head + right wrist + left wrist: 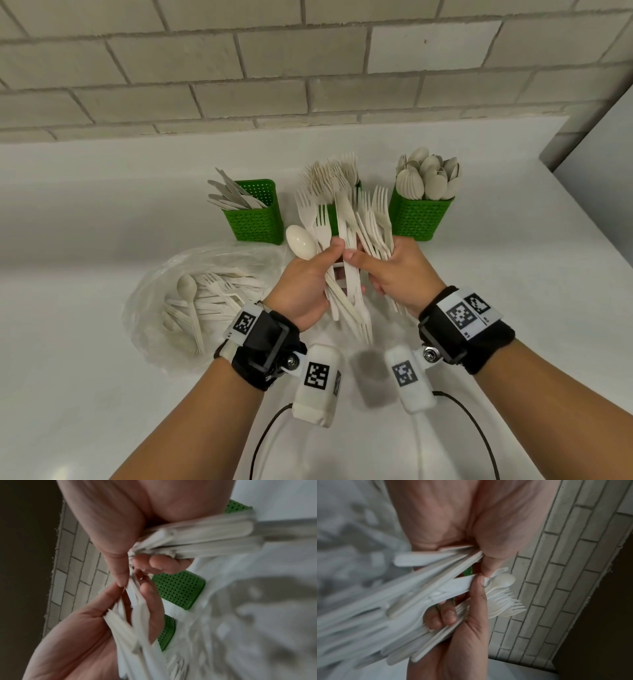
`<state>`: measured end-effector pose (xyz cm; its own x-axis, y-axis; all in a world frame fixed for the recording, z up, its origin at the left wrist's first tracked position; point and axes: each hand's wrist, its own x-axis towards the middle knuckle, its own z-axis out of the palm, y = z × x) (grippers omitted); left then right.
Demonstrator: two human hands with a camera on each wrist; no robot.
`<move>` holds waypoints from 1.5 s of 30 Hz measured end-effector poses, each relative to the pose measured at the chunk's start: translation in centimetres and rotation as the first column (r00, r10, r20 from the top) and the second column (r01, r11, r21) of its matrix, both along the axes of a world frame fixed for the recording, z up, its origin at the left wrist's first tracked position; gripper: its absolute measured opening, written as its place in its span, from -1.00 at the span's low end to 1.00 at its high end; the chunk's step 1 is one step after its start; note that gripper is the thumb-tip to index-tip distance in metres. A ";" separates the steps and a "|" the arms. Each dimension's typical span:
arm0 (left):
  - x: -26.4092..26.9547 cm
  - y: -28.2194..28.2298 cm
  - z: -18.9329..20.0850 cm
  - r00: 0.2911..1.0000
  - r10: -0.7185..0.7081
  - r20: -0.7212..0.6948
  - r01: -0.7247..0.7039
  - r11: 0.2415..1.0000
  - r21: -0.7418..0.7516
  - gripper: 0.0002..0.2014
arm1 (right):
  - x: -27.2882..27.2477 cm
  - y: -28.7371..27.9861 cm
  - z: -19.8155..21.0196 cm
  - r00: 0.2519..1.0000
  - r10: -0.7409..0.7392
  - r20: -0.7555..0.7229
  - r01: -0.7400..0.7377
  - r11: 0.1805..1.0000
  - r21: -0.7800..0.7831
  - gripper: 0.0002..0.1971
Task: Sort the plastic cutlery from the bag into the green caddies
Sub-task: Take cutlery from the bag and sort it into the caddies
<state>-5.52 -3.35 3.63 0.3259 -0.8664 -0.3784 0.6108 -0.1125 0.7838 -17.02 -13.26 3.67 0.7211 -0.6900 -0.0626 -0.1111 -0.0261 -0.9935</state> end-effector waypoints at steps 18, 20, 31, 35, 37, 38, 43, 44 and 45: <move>0.5 -0.5 -0.4 0.988 0.100 0.119 -0.107 0.993 0.053 -0.87 | -1.3 -1.5 -0.2 0.999 -0.019 0.032 0.020 1.000 -0.007 -0.87; 0.6 -0.4 -0.1 0.993 0.075 0.096 -0.081 0.994 0.067 -0.92 | -1.7 -1.7 0.1 0.997 0.072 0.019 -0.069 0.986 -0.152 -0.77; 0.7 0.3 -0.9 0.992 -0.044 -0.114 0.050 0.998 0.045 -0.44 | -1.8 -0.9 -1.3 0.972 0.205 -0.118 -0.214 0.544 -0.812 -0.72; 0.4 0.1 -0.9 0.997 -0.078 0.021 0.076 0.993 0.091 -0.64 | -1.9 -1.0 -1.5 0.966 0.190 -0.177 -0.254 0.553 -0.794 -0.68; 0.2 0.0 -0.9 0.990 -0.096 0.106 0.077 0.981 0.176 -0.85 | -1.9 -1.3 -1.8 0.967 0.151 -0.204 -0.254 0.626 -0.738 -0.71; 0.1 -0.1 -1.0 0.985 -0.108 0.135 0.077 0.974 0.214 -0.89 | -2.0 -1.3 -1.8 0.970 0.131 -0.205 -0.240 0.656 -0.716 -0.76; -0.5 0.3 -0.6 0.952 -0.234 0.197 0.180 0.950 0.255 -0.88 | -2.0 -1.5 -1.9 0.932 -0.027 -0.361 -0.309 0.457 -0.834 -0.83; -0.6 0.4 -0.4 0.952 -0.240 0.192 0.192 0.952 0.239 -0.89 | -2.0 -1.5 -2.0 0.922 -0.068 -0.380 -0.322 0.407 -0.854 -0.82; -0.5 0.5 -0.3 0.953 -0.232 0.194 0.186 0.956 0.227 -0.87 | -2.1 -1.6 -2.2 0.916 -0.108 -0.387 -0.321 0.384 -0.866 -0.76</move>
